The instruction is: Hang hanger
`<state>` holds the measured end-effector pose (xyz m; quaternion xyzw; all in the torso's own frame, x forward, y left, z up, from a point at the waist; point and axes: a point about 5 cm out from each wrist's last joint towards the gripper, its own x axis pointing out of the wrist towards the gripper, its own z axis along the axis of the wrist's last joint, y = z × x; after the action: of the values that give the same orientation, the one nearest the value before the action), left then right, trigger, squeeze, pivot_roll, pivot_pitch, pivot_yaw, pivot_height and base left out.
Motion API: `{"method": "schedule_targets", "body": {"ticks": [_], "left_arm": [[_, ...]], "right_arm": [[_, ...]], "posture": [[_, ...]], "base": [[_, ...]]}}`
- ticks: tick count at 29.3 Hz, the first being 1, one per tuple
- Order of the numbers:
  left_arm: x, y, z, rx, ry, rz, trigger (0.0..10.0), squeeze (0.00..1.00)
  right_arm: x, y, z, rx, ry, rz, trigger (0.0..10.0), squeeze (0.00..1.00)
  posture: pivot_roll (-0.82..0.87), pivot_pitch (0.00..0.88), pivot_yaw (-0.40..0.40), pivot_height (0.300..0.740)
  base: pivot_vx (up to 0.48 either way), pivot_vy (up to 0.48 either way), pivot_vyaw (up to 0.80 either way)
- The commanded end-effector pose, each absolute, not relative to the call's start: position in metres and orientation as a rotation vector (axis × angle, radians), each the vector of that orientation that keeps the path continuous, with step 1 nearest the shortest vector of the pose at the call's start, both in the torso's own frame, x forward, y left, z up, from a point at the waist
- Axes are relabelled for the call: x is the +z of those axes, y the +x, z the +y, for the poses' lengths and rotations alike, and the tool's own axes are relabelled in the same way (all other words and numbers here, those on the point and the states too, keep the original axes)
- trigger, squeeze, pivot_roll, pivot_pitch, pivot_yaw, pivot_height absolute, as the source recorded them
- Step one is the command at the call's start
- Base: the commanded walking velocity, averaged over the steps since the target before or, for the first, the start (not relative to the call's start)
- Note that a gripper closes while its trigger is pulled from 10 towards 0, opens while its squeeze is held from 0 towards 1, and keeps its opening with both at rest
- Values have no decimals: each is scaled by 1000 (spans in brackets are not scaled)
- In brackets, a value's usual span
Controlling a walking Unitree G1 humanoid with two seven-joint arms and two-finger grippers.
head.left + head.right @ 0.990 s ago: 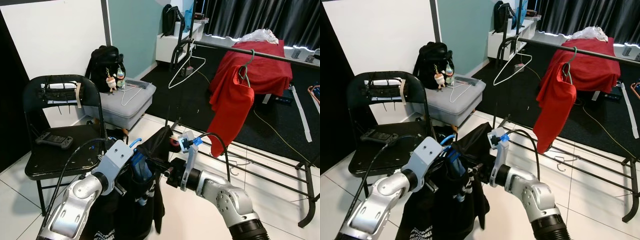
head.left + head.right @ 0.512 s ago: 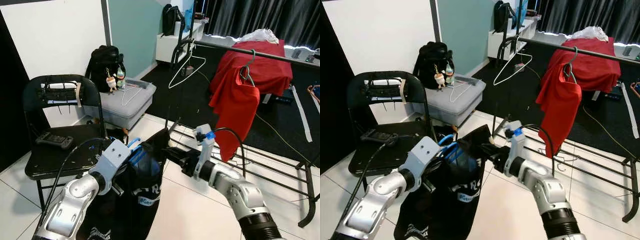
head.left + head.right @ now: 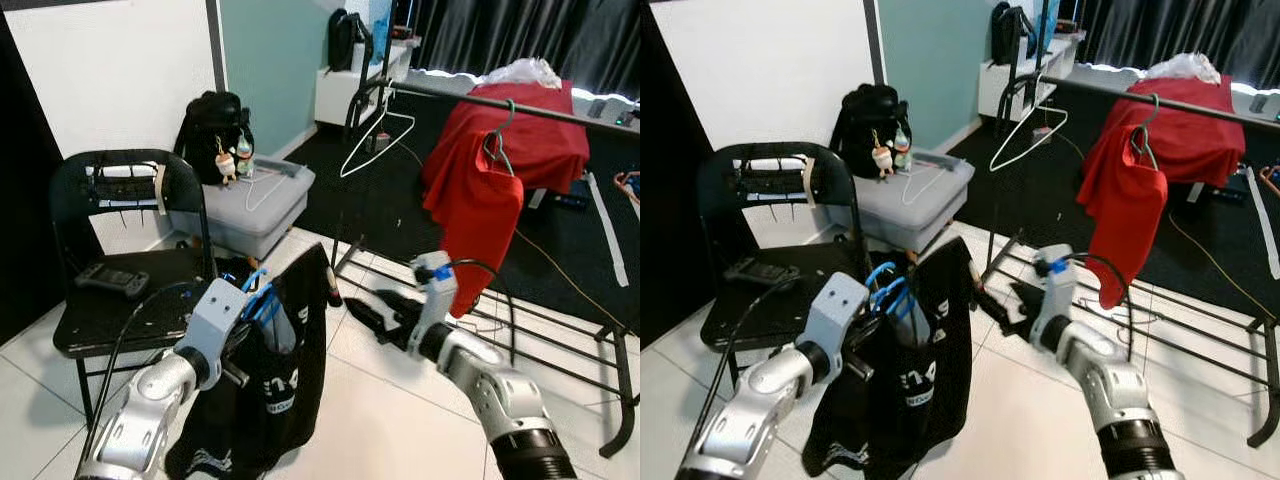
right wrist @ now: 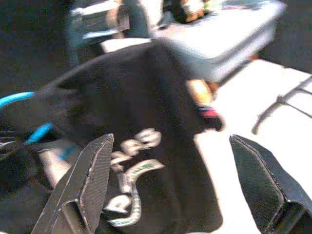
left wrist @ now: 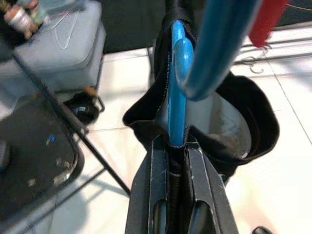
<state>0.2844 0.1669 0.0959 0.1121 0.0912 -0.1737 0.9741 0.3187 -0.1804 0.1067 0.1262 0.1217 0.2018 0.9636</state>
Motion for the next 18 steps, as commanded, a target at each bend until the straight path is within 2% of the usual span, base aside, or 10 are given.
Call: {"method": "schedule_targets", "body": {"ticks": [1,9,10,12,13,15,18], "left_arm": [[81,280,177,-263,169,219,10000,0],[62,265,177,-203,116,236,10000,0],[60,256,180,-161,43,230,10000,0],[60,256,180,-161,43,230,10000,0],[58,245,180,-140,-3,220,10000,0],[55,228,176,-137,-59,211,10000,0],[54,225,173,-146,-90,201,10000,0]], "right_arm": [[94,313,-202,251,287,251,10000,0],[63,281,-204,140,371,278,10000,0],[58,268,-203,91,423,264,10000,0],[58,268,-203,91,423,264,10000,0],[54,254,-201,65,470,255,10000,0],[56,235,-195,76,456,232,10000,0],[56,231,-193,89,478,214,10000,0]], "posture": [[-17,0,-30,740],[-10,0,-47,740],[-22,0,-48,740],[-22,0,-48,740],[-24,0,-53,740],[-30,0,-50,740],[-27,0,-50,740]], "base": [[0,0,0],[0,0,0],[0,0,0],[0,0,0],[0,0,0],[0,0,0],[0,0,0]]}}
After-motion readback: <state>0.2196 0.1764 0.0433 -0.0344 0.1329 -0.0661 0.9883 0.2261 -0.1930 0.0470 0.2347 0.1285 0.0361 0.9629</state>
